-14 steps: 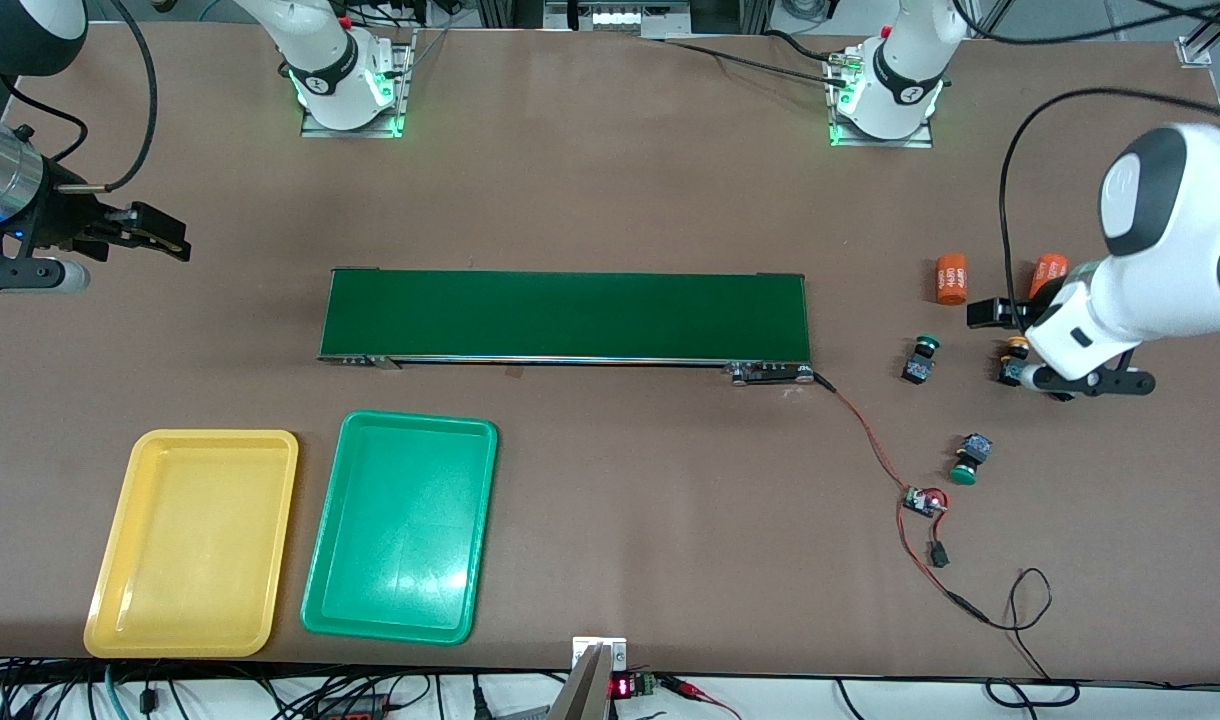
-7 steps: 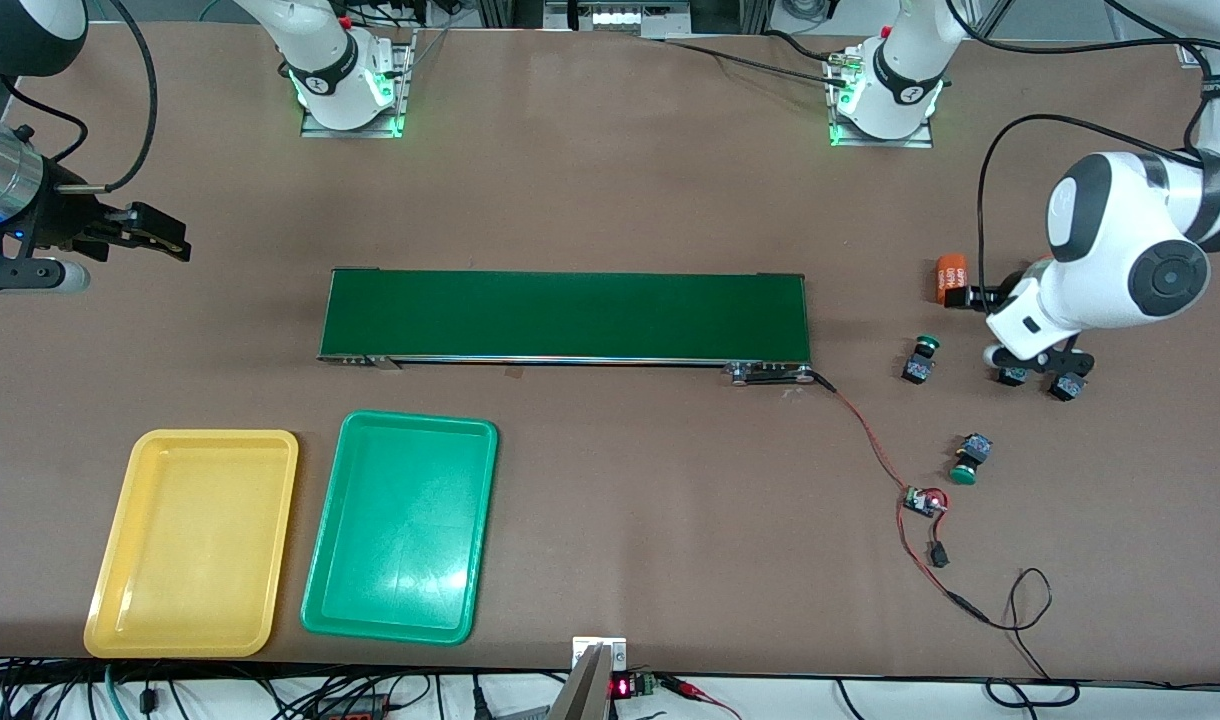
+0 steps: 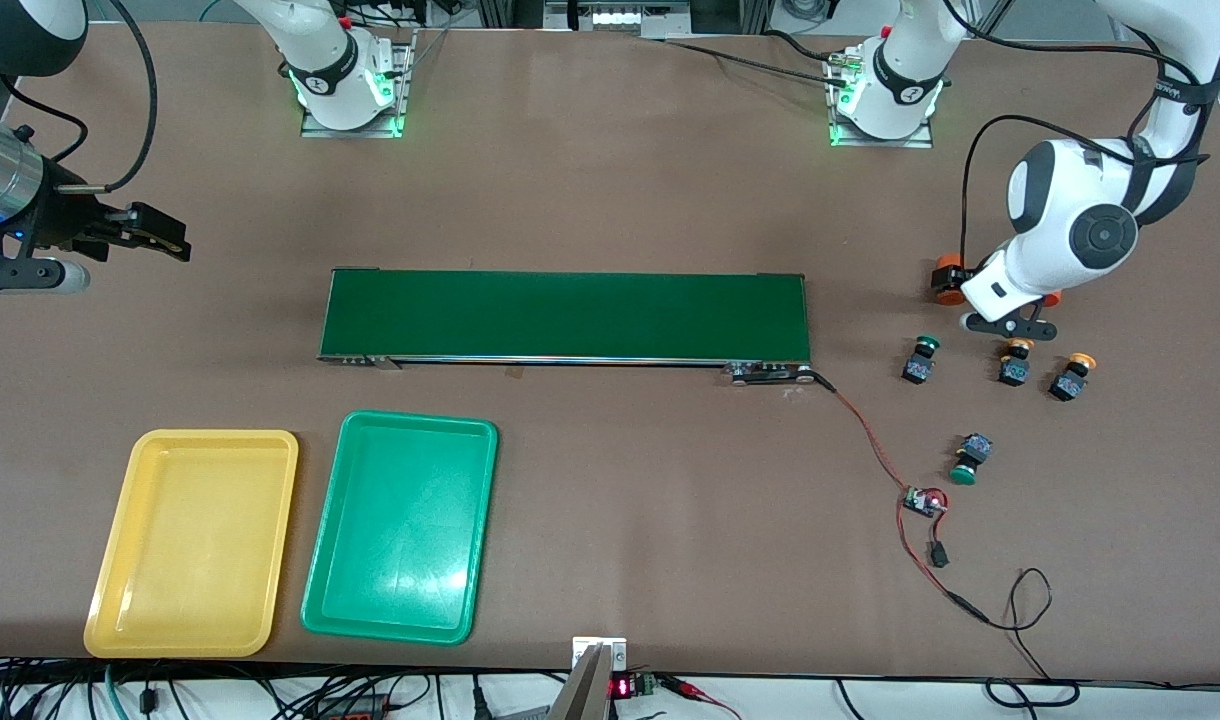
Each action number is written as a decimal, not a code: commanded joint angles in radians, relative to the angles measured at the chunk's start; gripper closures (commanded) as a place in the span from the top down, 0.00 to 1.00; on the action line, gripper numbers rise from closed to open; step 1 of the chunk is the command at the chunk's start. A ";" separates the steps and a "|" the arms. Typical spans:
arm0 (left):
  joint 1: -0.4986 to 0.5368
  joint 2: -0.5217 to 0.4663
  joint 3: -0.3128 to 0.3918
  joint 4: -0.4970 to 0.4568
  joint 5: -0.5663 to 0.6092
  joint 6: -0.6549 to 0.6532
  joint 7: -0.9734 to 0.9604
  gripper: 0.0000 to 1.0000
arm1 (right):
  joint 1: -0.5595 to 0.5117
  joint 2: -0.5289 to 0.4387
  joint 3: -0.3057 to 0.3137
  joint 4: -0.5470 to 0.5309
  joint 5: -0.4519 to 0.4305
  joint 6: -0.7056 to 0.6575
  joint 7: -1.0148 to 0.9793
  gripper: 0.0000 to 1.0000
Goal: Sort buttons by color to trays
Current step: 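Close the left gripper on the orange cylinder and lift it, then carry the orange cylinder with the left gripper over the green belt, then lower the cylinder onto the belt and open the left gripper, then grasp a black push-button with the left gripper, then carry the black button with the left gripper to the belt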
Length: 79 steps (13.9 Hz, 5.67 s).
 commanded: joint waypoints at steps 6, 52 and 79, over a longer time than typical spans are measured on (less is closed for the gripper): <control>0.042 0.054 -0.010 -0.138 0.047 0.236 0.021 0.69 | -0.004 0.009 0.004 0.022 0.012 -0.009 0.012 1.00; -0.080 0.229 -0.576 0.646 0.192 -0.576 0.113 1.00 | -0.026 0.014 0.004 0.019 0.013 -0.016 0.009 1.00; 0.338 0.510 -0.533 0.465 0.450 -0.153 -0.195 0.53 | -0.026 0.014 0.004 0.020 0.013 -0.018 0.012 1.00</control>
